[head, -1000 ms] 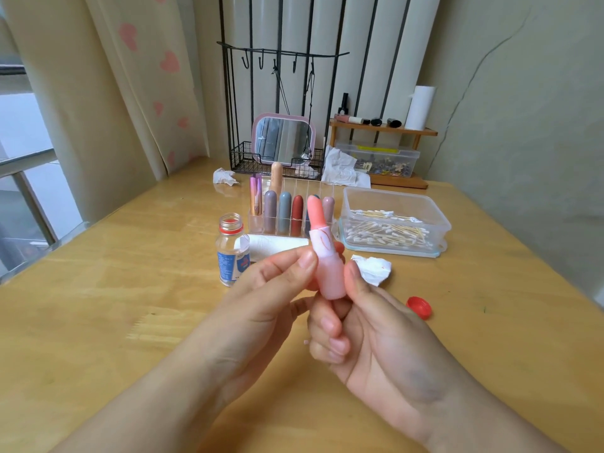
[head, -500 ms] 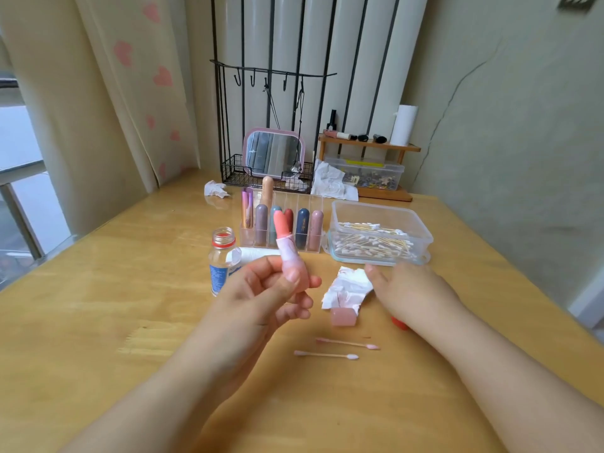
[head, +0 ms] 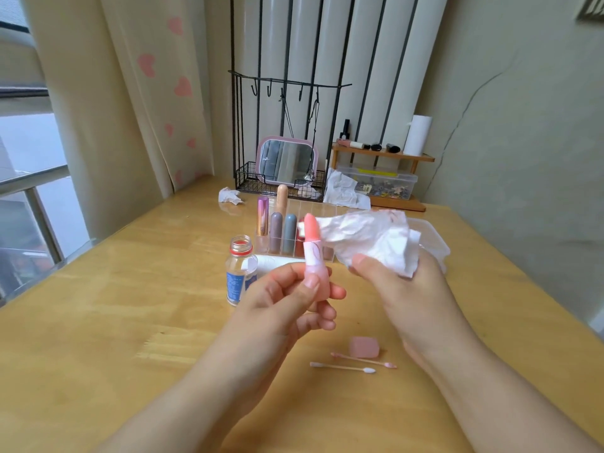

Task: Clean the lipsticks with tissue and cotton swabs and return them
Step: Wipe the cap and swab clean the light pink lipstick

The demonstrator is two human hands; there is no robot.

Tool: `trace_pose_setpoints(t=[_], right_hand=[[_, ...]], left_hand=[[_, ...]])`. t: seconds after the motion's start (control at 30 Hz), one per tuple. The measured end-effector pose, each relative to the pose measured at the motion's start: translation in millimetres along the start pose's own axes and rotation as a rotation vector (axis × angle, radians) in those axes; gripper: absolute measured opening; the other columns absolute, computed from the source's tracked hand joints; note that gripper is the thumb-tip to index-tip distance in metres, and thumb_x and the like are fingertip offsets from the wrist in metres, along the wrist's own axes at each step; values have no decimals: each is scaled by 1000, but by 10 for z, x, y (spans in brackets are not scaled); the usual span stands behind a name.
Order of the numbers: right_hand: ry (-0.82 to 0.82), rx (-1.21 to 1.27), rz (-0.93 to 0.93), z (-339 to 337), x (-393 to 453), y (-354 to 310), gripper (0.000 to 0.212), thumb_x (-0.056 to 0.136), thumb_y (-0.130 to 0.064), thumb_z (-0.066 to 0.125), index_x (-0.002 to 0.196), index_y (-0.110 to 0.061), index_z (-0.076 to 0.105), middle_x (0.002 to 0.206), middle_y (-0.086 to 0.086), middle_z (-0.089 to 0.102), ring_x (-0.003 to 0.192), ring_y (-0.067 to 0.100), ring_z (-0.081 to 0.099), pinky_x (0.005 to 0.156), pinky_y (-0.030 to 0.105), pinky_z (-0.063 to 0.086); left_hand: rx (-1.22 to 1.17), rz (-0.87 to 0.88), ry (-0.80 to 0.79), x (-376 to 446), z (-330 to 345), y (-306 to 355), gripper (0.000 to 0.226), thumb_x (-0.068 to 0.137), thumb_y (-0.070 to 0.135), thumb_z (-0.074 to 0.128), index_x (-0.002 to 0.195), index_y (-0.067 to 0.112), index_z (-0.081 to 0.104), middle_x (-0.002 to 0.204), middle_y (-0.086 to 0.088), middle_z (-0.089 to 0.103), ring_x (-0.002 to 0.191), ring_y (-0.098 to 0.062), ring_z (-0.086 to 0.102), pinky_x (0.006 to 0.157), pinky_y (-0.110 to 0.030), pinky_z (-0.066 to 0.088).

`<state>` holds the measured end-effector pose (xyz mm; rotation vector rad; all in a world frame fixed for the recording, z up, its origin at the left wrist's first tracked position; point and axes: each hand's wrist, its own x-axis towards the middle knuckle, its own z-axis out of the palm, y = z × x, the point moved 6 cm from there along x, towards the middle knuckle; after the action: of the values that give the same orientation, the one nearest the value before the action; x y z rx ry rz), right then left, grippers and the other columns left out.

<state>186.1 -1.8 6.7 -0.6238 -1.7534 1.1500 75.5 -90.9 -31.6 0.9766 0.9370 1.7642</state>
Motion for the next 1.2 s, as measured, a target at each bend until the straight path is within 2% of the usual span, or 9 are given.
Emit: trace_pose_setpoints(t=[0.1, 0.2, 0.3, 0.43, 0.63, 0.77, 0.87, 1.07, 1.2], right_hand=[[-280, 276, 19, 222, -161, -43, 22, 71, -18, 58, 86, -1, 63, 79, 23, 62, 68, 23, 57, 66, 46, 49], [-442, 485, 46, 249, -242, -101, 29, 78, -28, 56, 98, -14, 71, 92, 6, 68, 83, 19, 62, 78, 35, 49], [-288, 598, 226, 110, -200, 16, 51, 85, -47, 50, 118, -11, 64, 113, 7, 69, 102, 19, 64, 84, 28, 51], [-127, 195, 183, 37, -175, 89, 40, 79, -37, 55, 81, 2, 63, 75, 19, 65, 69, 20, 59, 66, 32, 47], [110, 56, 184, -157, -144, 79, 39, 90, -16, 59, 55, -15, 43, 44, -11, 32, 42, 7, 29, 41, 15, 27], [-128, 236, 156, 41, -180, 38, 25, 83, -30, 60, 65, -13, 57, 59, 8, 57, 56, 20, 54, 57, 29, 46], [-220, 382, 242, 97, -192, 84, 34, 88, -41, 56, 81, -10, 67, 103, 17, 68, 95, 34, 64, 90, 48, 47], [-349, 394, 248, 171, -226, 83, 32, 81, -27, 68, 105, -6, 64, 86, 17, 68, 62, 31, 62, 55, 33, 51], [-323, 319, 211, 194, -227, 135, 30, 77, -33, 65, 88, -6, 69, 74, 23, 63, 59, 29, 61, 53, 31, 51]], left_hand=[[18, 18, -7, -6, 19, 9, 25, 81, 21, 57, 93, 1, 66, 85, -12, 66, 66, -17, 55, 65, -24, 51], [52, 38, 7, 0, 2, 32, 24, 80, 21, 57, 89, 1, 65, 79, -8, 63, 65, -17, 55, 64, -23, 51], [87, 35, 16, -14, 1, 9, 23, 78, 23, 59, 86, 3, 66, 76, -7, 63, 64, -18, 55, 64, -22, 50], [116, 20, 12, -30, 28, -38, 17, 78, 25, 60, 81, 13, 72, 74, -6, 63, 64, -19, 55, 65, -22, 50], [178, 46, -41, -53, 65, -8, 18, 75, 35, 68, 80, 18, 72, 82, -7, 67, 66, -16, 57, 68, -21, 50], [209, 51, -77, -48, 93, -37, 26, 72, 41, 65, 82, 17, 70, 81, -6, 66, 67, -17, 55, 67, -23, 49], [218, 60, -59, -44, 74, -22, 26, 70, 41, 67, 82, 17, 71, 79, -6, 66, 65, -16, 55, 68, -22, 49], [298, 75, -44, -56, 79, -32, 15, 76, 24, 69, 84, 12, 70, 71, -9, 65, 64, -16, 56, 66, -23, 48], [330, 72, -48, -60, 99, -58, 10, 75, 14, 64, 83, 11, 70, 79, -16, 68, 67, -19, 56, 62, -22, 48]])
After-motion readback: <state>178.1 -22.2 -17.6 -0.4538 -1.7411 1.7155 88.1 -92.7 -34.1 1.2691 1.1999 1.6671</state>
